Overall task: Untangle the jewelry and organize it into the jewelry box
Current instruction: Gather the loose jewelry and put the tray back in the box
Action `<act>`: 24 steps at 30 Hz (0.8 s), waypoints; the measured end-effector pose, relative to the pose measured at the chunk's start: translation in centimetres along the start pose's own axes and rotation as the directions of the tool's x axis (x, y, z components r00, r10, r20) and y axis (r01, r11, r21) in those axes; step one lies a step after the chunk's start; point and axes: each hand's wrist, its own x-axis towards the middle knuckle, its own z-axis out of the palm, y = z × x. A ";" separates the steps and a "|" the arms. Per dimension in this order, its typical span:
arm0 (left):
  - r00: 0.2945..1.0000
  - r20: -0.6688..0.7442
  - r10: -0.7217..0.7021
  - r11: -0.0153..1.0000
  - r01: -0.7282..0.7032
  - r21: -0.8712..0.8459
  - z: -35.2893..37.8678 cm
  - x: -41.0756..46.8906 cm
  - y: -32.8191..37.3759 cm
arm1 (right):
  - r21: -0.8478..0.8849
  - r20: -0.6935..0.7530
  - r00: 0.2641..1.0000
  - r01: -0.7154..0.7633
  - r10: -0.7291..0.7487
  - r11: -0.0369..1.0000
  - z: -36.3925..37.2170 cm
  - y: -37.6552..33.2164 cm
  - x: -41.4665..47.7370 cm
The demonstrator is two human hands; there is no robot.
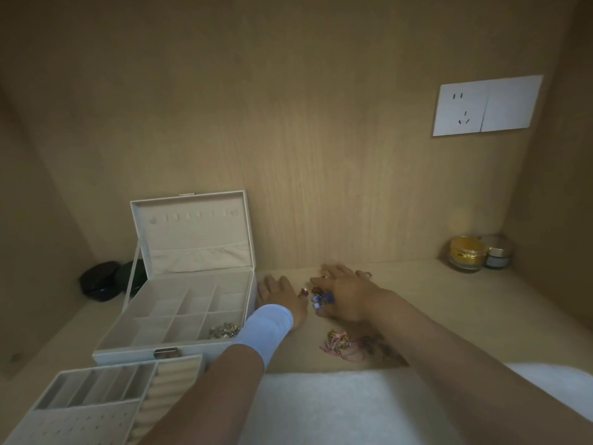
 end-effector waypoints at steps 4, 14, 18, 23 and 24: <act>0.995 0.017 0.096 0.993 -0.095 -0.073 0.2 1.2 -0.2 | 0.040 -0.016 1.000 0.011 -0.010 0.999 0.2 1.5 1.3; 0.973 -0.128 0.190 0.974 -0.203 -0.097 -0.2 2.1 0.0 | 0.102 -0.321 0.947 0.036 -0.001 0.994 0.2 3.1 2.4; 0.998 0.000 0.058 0.996 -0.058 -0.067 -1.0 1.6 0.0 | 0.139 -0.245 0.969 0.061 -0.026 0.988 0.5 1.9 2.2; 0.981 0.044 0.188 0.974 -0.181 -0.134 0.1 1.9 1.2 | 0.264 -0.200 0.980 0.053 0.001 0.963 0.2 2.6 2.3; 0.976 0.047 0.214 0.969 -0.206 -0.138 0.2 1.9 1.3 | 0.269 -0.223 0.975 0.049 0.013 0.962 0.2 2.8 2.3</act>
